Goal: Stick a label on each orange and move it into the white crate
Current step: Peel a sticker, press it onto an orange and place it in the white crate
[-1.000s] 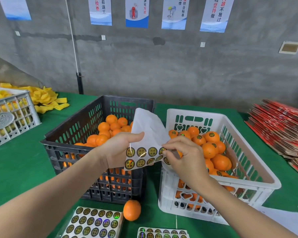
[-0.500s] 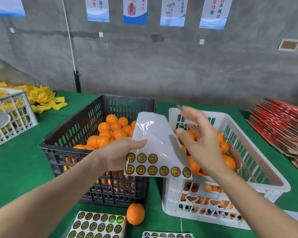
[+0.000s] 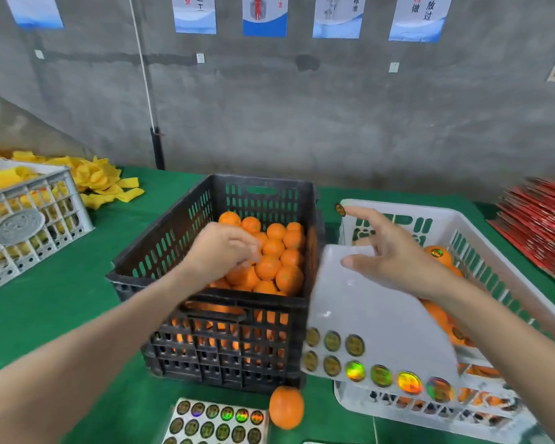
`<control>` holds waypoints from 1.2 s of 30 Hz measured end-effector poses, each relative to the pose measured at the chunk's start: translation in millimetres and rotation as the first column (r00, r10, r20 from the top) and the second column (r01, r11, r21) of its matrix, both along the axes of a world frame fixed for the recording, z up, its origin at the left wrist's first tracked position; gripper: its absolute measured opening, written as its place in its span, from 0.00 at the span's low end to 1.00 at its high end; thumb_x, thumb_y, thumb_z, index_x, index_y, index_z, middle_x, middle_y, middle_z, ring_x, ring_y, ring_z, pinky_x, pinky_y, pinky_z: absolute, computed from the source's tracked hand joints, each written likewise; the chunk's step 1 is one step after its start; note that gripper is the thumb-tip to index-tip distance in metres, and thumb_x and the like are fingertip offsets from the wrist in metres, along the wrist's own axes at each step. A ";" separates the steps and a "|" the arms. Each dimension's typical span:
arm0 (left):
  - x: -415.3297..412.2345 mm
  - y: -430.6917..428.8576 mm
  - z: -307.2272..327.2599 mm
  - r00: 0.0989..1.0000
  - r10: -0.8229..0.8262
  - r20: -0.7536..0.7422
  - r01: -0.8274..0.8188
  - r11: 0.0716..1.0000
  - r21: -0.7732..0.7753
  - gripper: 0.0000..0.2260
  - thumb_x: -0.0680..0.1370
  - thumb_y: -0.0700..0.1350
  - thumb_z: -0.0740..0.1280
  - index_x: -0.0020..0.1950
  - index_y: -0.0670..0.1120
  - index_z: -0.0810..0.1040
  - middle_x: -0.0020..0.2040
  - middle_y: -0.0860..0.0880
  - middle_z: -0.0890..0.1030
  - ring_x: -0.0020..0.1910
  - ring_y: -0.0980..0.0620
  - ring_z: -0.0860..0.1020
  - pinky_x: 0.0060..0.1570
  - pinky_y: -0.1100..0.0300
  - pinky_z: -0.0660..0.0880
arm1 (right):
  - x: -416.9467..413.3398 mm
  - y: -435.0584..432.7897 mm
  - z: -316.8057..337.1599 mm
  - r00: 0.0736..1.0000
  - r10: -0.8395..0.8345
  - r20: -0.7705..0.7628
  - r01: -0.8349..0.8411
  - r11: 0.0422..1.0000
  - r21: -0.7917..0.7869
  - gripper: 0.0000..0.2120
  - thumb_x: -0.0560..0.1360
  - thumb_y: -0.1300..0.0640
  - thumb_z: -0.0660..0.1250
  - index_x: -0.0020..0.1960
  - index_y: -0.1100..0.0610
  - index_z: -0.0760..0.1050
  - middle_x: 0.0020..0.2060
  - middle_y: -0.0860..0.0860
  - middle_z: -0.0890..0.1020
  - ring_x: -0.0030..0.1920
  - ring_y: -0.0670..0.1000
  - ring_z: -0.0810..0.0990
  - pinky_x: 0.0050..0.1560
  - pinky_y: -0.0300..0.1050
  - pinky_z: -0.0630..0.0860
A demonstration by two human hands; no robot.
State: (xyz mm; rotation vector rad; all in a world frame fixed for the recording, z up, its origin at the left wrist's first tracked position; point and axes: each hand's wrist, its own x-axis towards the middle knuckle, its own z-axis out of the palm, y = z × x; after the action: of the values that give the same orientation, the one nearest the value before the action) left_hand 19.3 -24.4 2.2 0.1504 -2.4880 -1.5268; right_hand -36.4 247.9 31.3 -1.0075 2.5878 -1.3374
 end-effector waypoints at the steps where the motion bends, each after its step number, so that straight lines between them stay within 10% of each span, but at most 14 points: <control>1: -11.1 -18.1 1.0 1.000 0.022 0.016 -0.020 0.993 -0.112 0.08 0.74 0.35 0.71 0.37 0.46 0.82 0.33 0.45 0.84 0.32 0.52 0.81 0.34 0.60 0.78 | 0.1 -1.1 0.3 0.999 0.038 0.017 -0.039 0.998 0.050 0.37 0.71 0.57 0.73 0.71 0.38 0.58 0.51 0.51 0.80 0.41 0.41 0.78 0.35 0.40 0.77; 7: -90.3 -79.7 -29.4 0.912 0.103 0.397 0.255 0.617 -0.744 0.19 0.73 0.42 0.72 0.34 0.51 0.62 0.36 0.49 0.69 0.38 0.49 0.69 0.36 0.60 0.65 | 1.0 -18.7 -2.7 0.987 0.132 0.089 -0.147 0.971 0.191 0.37 0.74 0.51 0.69 0.74 0.40 0.50 0.33 0.45 0.80 0.36 0.49 0.78 0.52 0.49 0.78; 10: -114.0 -93.4 -41.5 0.816 0.183 0.548 0.389 0.528 -0.755 0.11 0.75 0.44 0.72 0.37 0.46 0.71 0.44 0.44 0.79 0.41 0.48 0.74 0.38 0.57 0.71 | -1.6 -22.7 -4.0 0.996 0.075 0.055 -0.083 0.985 0.154 0.27 0.80 0.53 0.59 0.75 0.44 0.51 0.22 0.46 0.68 0.26 0.44 0.67 0.30 0.36 0.67; 18: -120.4 -86.6 -61.1 0.698 0.261 0.667 0.516 0.464 -0.720 0.28 0.77 0.59 0.65 0.72 0.45 0.65 0.62 0.48 0.72 0.44 0.54 0.71 0.33 0.66 0.66 | 12.9 -11.1 -5.3 0.995 0.093 0.030 -0.096 0.989 0.109 0.25 0.80 0.58 0.59 0.71 0.39 0.54 0.22 0.46 0.66 0.26 0.44 0.64 0.29 0.39 0.61; 23: -123.8 -79.6 -54.9 0.805 0.108 0.583 0.465 0.497 -0.733 0.25 0.68 0.47 0.77 0.58 0.48 0.66 0.56 0.48 0.75 0.50 0.51 0.76 0.34 0.66 0.68 | 25.4 -6.0 -6.9 0.997 0.081 0.008 -0.082 0.994 0.074 0.20 0.80 0.59 0.60 0.69 0.46 0.62 0.29 0.50 0.72 0.30 0.43 0.68 0.32 0.36 0.65; 30: -71.8 -22.2 4.1 0.953 -0.292 0.087 0.301 0.944 -0.133 0.31 0.67 0.33 0.77 0.56 0.59 0.66 0.53 0.47 0.73 0.41 0.50 0.81 0.32 0.62 0.78 | 31.0 4.7 -8.7 0.995 0.083 0.063 -0.077 0.992 -0.103 0.10 0.78 0.61 0.64 0.55 0.49 0.73 0.36 0.54 0.78 0.38 0.43 0.73 0.41 0.32 0.67; 33: -35.5 18.1 19.8 0.968 -0.248 -0.032 0.250 0.952 0.176 0.33 0.67 0.28 0.74 0.56 0.59 0.65 0.59 0.43 0.72 0.44 0.50 0.80 0.35 0.61 0.79 | 34.9 7.0 -7.1 0.985 0.149 0.091 -0.132 0.976 -0.171 0.07 0.77 0.63 0.65 0.52 0.53 0.76 0.37 0.48 0.79 0.40 0.43 0.76 0.46 0.35 0.72; 36: -12.6 49.4 25.6 0.935 -0.354 0.039 0.250 0.729 0.638 0.38 0.66 0.31 0.75 0.70 0.50 0.64 0.61 0.40 0.74 0.50 0.45 0.81 0.53 0.52 0.78 | 40.9 11.3 -5.0 0.976 0.198 0.095 -0.181 0.971 -0.158 0.08 0.76 0.62 0.65 0.53 0.53 0.77 0.41 0.45 0.82 0.46 0.41 0.78 0.52 0.33 0.72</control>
State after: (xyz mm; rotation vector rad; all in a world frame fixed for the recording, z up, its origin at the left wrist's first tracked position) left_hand 6.7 24.9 27.8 -0.0440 -2.0660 -2.5419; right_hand 4.5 259.2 26.4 -1.1346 2.2755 -1.5069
